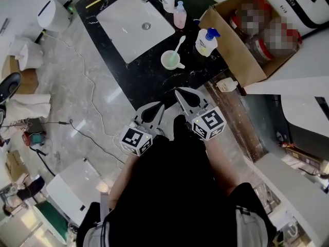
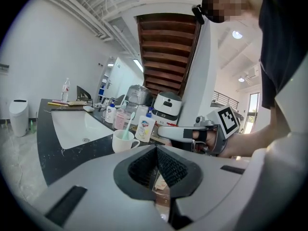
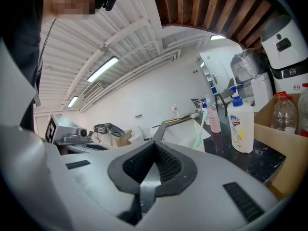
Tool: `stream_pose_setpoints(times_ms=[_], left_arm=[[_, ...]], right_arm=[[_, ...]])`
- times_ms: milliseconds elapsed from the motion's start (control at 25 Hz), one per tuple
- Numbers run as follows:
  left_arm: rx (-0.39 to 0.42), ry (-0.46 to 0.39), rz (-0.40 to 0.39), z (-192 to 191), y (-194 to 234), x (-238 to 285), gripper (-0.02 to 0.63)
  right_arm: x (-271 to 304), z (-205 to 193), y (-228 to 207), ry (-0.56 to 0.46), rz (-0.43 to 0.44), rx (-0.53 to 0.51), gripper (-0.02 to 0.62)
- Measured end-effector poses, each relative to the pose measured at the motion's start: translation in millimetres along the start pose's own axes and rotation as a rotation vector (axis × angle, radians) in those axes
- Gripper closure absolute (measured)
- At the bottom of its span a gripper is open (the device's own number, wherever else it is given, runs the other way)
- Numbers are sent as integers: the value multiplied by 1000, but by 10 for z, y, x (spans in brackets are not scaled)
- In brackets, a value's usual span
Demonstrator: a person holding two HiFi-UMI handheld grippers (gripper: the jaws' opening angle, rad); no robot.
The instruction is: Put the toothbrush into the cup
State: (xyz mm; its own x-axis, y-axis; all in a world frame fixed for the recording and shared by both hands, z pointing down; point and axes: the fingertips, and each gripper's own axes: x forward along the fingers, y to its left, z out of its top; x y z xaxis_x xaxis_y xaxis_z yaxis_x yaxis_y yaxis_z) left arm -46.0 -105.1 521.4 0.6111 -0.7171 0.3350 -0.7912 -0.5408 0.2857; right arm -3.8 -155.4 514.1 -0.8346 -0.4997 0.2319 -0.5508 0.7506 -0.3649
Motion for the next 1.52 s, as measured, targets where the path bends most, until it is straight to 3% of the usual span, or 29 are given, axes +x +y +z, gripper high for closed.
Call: stream_pose_setpoints(times_ms=[320,520,720,1040,1520], left_arm=[[76,-39,-56,-126,-136,-765,598],[43,-34,-62,-473,-158,-1313,598],[22,-24,-98,-755,-267,-1661,598],[42,-49,-134,-696,-504,-1801,598],[34,-100,-125,-459,-979,-1528,598]], right_arm=[[-154,-134,642,-7,-74,-26,580],[-285,-548,1269,35,-84,-13,580],[-509,-749,1590,22,-125,-2,580],[-845,-760,1801,-11,-162,-24,580],[-1162,-542,1914,-61,-81,-95,580]])
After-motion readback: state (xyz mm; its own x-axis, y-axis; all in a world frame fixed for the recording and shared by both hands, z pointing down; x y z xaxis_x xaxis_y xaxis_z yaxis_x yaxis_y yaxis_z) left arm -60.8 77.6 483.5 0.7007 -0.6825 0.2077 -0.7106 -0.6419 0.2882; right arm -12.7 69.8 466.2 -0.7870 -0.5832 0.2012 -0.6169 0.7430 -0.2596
